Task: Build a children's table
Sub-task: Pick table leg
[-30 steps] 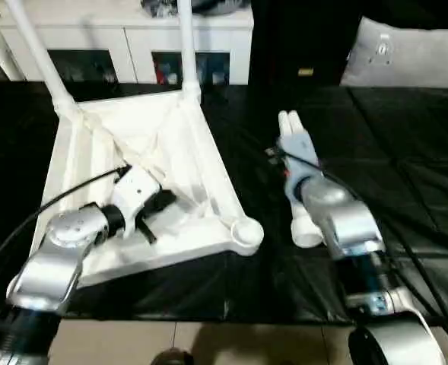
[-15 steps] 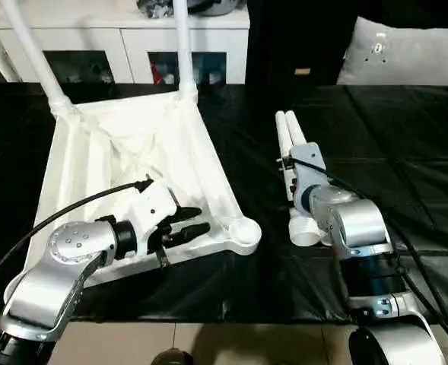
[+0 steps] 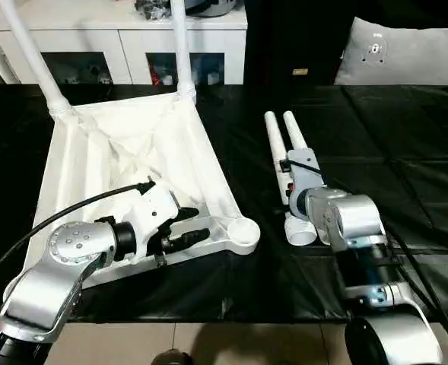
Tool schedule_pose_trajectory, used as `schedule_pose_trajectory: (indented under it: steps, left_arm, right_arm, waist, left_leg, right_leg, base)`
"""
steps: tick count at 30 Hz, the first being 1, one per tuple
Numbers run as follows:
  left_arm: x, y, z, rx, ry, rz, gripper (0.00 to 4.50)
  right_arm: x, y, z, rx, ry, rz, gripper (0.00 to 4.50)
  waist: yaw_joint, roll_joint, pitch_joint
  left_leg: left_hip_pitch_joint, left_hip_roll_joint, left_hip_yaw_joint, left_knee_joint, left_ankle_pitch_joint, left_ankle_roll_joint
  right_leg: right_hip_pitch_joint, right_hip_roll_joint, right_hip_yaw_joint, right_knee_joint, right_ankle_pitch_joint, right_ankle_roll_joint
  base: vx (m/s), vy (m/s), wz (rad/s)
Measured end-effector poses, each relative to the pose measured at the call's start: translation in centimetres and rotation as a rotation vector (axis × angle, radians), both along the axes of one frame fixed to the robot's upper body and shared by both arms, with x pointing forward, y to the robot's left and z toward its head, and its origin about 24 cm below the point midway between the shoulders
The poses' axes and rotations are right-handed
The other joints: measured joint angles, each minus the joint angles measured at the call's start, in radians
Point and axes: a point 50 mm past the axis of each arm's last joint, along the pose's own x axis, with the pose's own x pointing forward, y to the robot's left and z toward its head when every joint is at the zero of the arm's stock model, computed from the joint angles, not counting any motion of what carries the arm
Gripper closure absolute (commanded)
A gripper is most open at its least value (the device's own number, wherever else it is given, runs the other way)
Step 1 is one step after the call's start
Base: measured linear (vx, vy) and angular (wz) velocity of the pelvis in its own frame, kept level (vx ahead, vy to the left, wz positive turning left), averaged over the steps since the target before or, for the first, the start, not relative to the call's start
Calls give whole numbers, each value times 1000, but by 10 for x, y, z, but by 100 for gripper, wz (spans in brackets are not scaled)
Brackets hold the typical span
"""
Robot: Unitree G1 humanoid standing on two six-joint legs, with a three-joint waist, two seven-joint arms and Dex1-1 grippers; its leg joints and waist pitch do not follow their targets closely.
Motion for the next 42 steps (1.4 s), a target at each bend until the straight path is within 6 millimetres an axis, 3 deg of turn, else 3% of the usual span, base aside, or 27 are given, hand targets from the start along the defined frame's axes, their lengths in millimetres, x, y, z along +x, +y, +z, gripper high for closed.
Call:
schedule_pose_trajectory:
  steps: [23,36,39,42]
  left_arm:
    - [0,3,1,30,0,-4,233]
    - [7,2,2,26,-31,36,233]
    - [14,2,3,8,-67,96,233]
    - [29,2,8,-34,-122,204,233]
  right_arm:
    - [15,8,-3,33,41,44,255]
    - [18,11,-3,144,11,14,270]
    - [19,15,-1,234,-92,6,270]
    - [21,20,14,406,-232,27,270]
  waist:
    - [0,0,0]
    - [0,0,0]
    - [2,0,0]
    - [4,-1,0]
  left_leg:
    - [0,0,0,1,0,0]
    - [0,0,0,2,0,0]
    - [0,0,0,3,0,0]
    - [-2,0,0,4,0,0]
  right_leg:
    - [1,0,0,1,0,-1]
    - [0,0,0,3,1,-1]
    - [0,0,0,3,0,-1]
    - [-1,0,0,3,1,0]
  base:
    - [0,0,0]
    - [0,0,0]
    - [0,0,0]
    - [0,0,0]
